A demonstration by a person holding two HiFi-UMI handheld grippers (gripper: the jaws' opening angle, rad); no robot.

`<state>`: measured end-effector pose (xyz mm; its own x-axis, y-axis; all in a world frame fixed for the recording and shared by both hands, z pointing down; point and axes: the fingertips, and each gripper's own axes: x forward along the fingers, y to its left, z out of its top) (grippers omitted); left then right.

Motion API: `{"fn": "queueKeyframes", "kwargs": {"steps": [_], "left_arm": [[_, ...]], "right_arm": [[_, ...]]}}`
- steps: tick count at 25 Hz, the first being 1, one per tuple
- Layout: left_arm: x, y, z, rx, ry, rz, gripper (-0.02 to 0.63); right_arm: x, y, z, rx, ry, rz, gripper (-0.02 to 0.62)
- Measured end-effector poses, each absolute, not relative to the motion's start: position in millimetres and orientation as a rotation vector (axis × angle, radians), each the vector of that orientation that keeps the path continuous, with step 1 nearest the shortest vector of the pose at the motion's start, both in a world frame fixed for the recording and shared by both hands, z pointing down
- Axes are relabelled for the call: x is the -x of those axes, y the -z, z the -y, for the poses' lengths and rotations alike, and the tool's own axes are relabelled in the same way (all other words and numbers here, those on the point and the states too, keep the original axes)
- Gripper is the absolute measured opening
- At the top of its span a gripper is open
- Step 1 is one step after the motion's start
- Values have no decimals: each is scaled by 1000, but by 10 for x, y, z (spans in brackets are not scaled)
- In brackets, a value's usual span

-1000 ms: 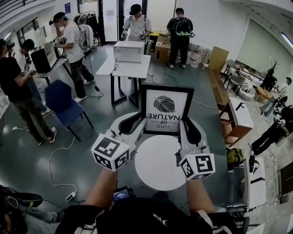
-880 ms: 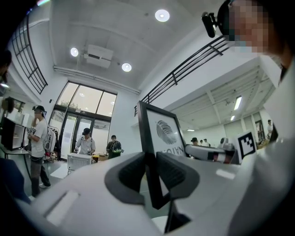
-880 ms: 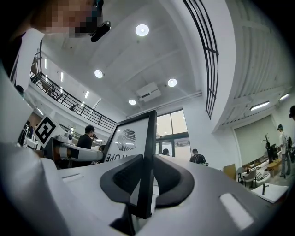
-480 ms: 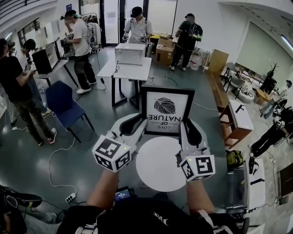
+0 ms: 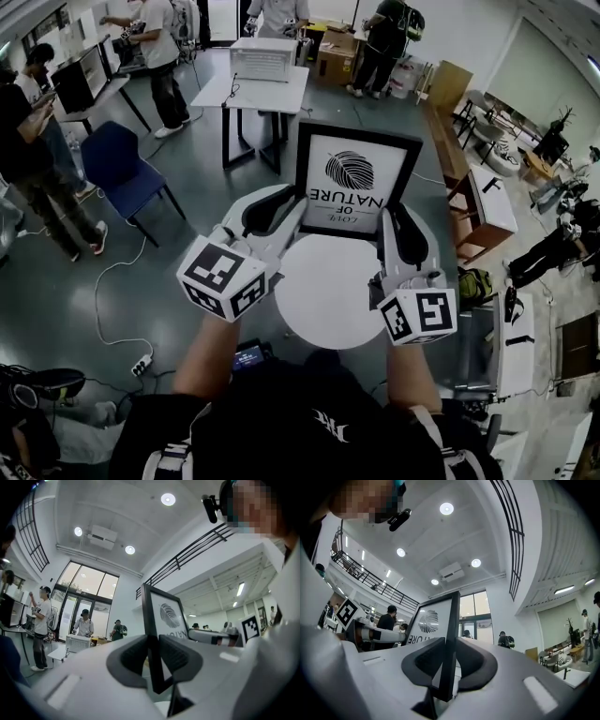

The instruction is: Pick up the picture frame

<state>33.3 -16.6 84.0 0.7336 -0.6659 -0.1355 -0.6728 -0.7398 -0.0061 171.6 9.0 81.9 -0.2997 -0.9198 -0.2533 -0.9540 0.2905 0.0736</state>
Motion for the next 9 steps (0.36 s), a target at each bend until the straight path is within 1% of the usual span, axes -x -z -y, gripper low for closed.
{"fn": "queueKeyframes", "kwargs": {"steps": [9], "left_arm": [[-421,-862,445,2838,-204,-1086,78]], "right_arm": [[-1798,-884,185,1729,-349,-2371,64]]}}
